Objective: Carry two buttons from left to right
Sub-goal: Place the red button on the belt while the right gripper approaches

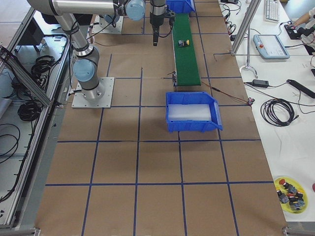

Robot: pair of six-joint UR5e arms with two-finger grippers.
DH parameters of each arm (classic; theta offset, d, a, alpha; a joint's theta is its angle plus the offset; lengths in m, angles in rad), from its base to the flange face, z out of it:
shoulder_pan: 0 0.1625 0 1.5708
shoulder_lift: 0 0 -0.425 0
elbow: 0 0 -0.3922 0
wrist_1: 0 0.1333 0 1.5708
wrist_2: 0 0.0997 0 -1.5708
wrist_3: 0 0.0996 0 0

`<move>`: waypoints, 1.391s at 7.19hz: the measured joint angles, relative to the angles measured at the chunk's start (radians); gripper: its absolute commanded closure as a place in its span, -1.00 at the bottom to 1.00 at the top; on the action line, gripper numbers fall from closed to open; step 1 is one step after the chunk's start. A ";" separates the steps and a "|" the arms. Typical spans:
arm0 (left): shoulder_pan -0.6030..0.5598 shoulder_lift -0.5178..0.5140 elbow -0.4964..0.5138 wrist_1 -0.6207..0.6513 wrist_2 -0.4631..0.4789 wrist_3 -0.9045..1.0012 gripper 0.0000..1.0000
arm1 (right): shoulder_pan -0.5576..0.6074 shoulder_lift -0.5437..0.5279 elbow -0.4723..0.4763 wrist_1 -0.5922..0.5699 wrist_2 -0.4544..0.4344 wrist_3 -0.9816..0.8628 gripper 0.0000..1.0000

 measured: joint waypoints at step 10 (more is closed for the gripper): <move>-0.170 -0.041 -0.326 0.376 0.010 -0.217 -0.99 | -0.006 0.027 0.020 -0.135 -0.009 -0.001 -1.00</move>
